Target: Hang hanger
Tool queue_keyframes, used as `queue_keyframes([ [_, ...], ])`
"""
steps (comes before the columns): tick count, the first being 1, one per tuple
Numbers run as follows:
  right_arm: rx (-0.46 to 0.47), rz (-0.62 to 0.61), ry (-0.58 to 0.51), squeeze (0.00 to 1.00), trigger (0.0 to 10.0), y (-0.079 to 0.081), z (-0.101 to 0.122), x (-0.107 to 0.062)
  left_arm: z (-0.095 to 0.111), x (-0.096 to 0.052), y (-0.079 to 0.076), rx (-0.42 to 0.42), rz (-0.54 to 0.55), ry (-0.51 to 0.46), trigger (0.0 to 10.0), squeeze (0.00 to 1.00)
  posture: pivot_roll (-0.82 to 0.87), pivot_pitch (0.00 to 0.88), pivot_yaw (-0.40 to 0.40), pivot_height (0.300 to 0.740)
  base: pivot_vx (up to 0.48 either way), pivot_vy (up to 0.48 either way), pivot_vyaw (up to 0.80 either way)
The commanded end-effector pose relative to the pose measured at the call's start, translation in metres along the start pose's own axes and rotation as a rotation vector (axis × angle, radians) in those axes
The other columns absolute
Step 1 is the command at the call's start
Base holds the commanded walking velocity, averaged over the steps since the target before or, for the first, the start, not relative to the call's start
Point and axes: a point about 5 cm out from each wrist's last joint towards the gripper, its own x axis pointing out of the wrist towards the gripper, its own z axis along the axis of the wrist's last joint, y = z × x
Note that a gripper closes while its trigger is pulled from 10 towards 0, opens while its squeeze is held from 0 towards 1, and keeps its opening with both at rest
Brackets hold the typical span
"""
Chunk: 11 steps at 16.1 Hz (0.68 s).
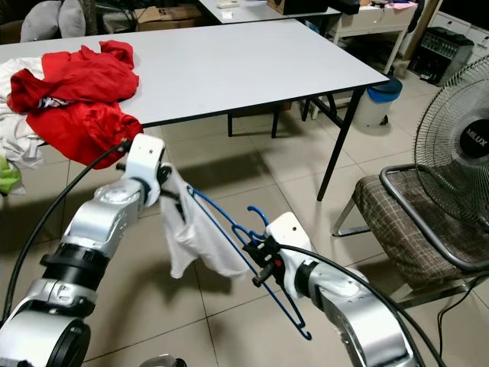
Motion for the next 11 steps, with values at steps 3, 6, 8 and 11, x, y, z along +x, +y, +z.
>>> queue_keyframes([
  [3,-0.024,-0.033,0.016,0.00,10.0,-0.001,0.001,0.008,0.011,0.000,-0.001,-0.030,-0.017,-0.037,10.0,0.00,-0.05,0.000,0.047,0.740,0.000,0.000,0.00],
  [6,-0.021,-0.057,0.017,0.00,10.0,-0.003,0.002,0.013,0.016,-0.002,-0.003,-0.054,-0.043,-0.048,10.0,0.00,-0.04,0.000,0.047,0.740,0.000,0.000,0.00],
  [8,-0.024,-0.058,0.015,0.00,10.0,-0.003,0.003,0.014,0.015,-0.001,-0.001,-0.051,-0.040,-0.043,10.0,0.00,-0.04,0.000,0.051,0.740,0.000,0.000,0.00],
  [11,-0.029,-0.047,0.014,0.00,10.0,-0.005,0.003,0.019,0.018,-0.002,-0.002,-0.050,-0.052,-0.046,10.0,0.00,-0.04,0.000,0.056,0.740,0.000,0.000,0.00],
])
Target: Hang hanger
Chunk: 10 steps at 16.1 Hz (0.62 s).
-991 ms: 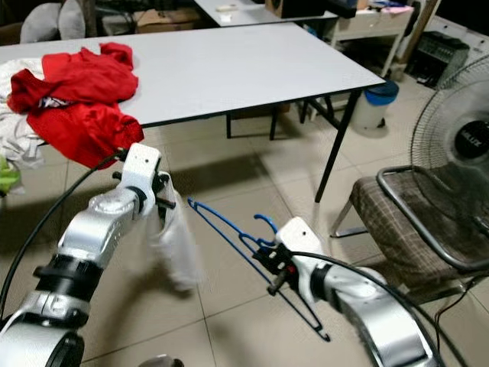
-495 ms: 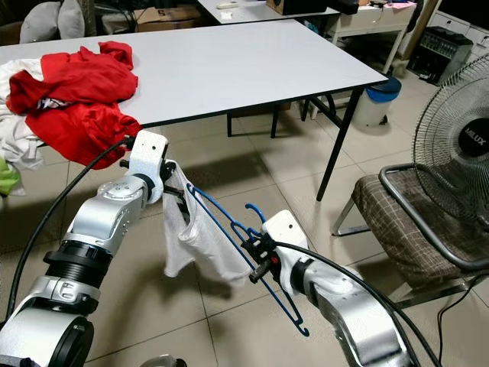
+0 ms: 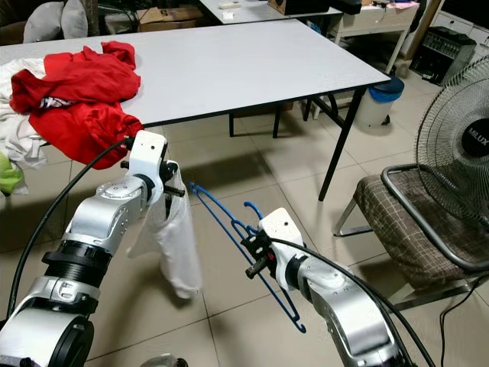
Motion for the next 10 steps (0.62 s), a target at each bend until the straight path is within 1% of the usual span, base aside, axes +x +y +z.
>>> queue_keyframes([
  [1,-0.028,0.009,-0.019,0.00,10.0,0.0008,0.0056,0.0010,0.0174,-0.0007,0.0014,0.010,0.004,-0.046,10.0,0.00,-0.04,0.000,0.057,0.740,0.000,0.000,0.00],
  [2,-0.041,0.028,-0.029,0.00,10.0,0.0032,0.0096,-0.0003,0.0166,0.0010,0.0038,0.016,0.034,-0.037,10.0,0.00,-0.04,0.000,0.058,0.740,0.000,0.000,0.00],
  [4,-0.050,0.042,-0.034,0.00,10.0,0.0065,0.0130,-0.0042,0.0150,0.0031,0.0066,0.013,0.055,-0.025,10.0,0.00,-0.04,0.000,0.061,0.740,0.000,0.000,0.00],
  [8,-0.057,0.044,-0.032,0.00,10.0,0.0069,0.0132,-0.0048,0.0141,0.0047,0.0081,0.019,0.065,-0.023,10.0,0.00,-0.05,0.000,0.062,0.740,0.000,0.000,0.00],
  [10,-0.055,0.030,-0.026,0.00,10.0,0.0044,0.0115,-0.0025,0.0159,0.0054,0.0045,0.016,0.046,-0.031,10.0,0.00,-0.05,0.000,0.064,0.740,0.000,0.000,0.00],
])
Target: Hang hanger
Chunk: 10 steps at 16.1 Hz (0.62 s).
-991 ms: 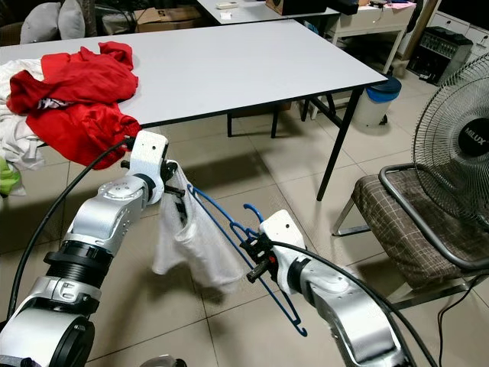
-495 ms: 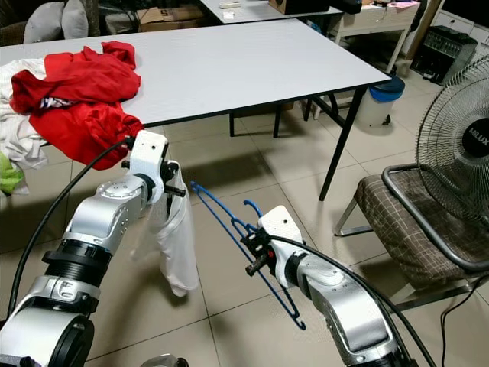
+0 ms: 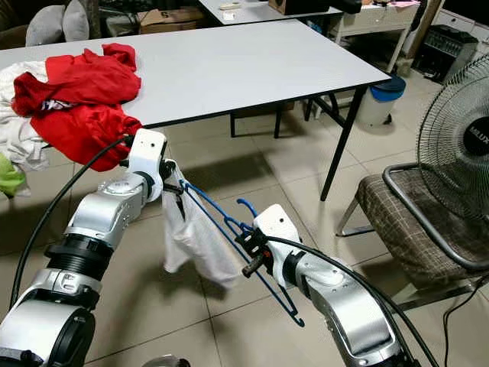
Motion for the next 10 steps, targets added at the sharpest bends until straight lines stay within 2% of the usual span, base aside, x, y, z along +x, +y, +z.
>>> queue_keyframes([
  [1,-0.011,-0.015,0.000,0.00,10.0,-0.0037,0.0024,0.0027,0.0152,-0.0004,-0.0015,0.007,-0.014,-0.051,10.0,0.00,-0.05,0.000,0.064,0.740,0.000,0.000,0.00],
  [5,-0.016,-0.037,0.000,0.00,10.0,-0.0114,0.0046,0.0090,0.0188,-0.0023,-0.0056,0.002,-0.041,-0.062,10.0,0.00,-0.04,0.000,0.053,0.740,0.000,0.000,0.00],
  [10,-0.030,-0.013,-0.002,0.00,10.0,-0.0096,0.0067,0.0078,0.0175,-0.0025,-0.0020,0.010,-0.025,-0.059,10.0,0.00,-0.04,0.000,0.051,0.740,0.000,0.000,0.00],
])
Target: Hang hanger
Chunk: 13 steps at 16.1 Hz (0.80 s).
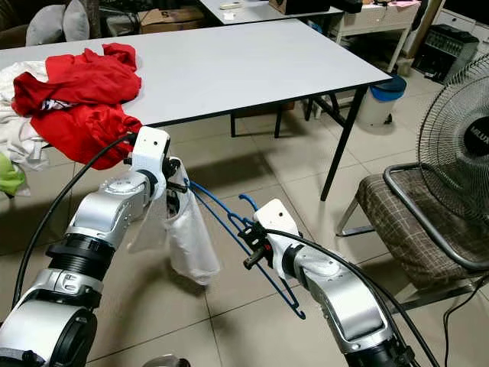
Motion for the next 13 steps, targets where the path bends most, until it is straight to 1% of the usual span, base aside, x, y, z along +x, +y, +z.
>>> queue_keyframes([
  [1,-0.021,0.016,-0.027,0.00,10.0,0.0022,0.0077,-0.0029,0.0118,-0.0008,0.0039,0.019,0.017,-0.035,10.0,0.00,-0.04,0.000,0.052,0.740,0.000,0.000,0.00],
  [3,-0.024,0.011,-0.035,0.00,10.0,0.0028,0.0101,-0.0065,0.0103,-0.0002,0.0061,0.029,0.033,-0.029,10.0,0.00,-0.04,0.000,0.052,0.740,0.000,0.000,0.00],
  [7,-0.026,-0.013,-0.039,0.00,10.0,-0.0013,0.0122,-0.0109,0.0102,0.0005,0.0066,0.035,0.040,-0.027,10.0,0.00,-0.05,0.000,0.059,0.740,0.000,0.000,0.00],
  [11,-0.022,-0.009,-0.024,0.00,10.0,-0.0026,0.0085,-0.0059,0.0151,-0.0011,0.0006,0.037,0.002,-0.047,10.0,0.00,-0.04,0.000,0.058,0.740,0.000,0.000,0.00],
  [13,-0.023,-0.002,-0.020,0.00,10.0,-0.0020,0.0083,-0.0053,0.0156,-0.0013,0.0008,0.036,0.004,-0.048,10.0,0.00,-0.04,0.000,0.056,0.740,0.000,0.000,0.00],
])
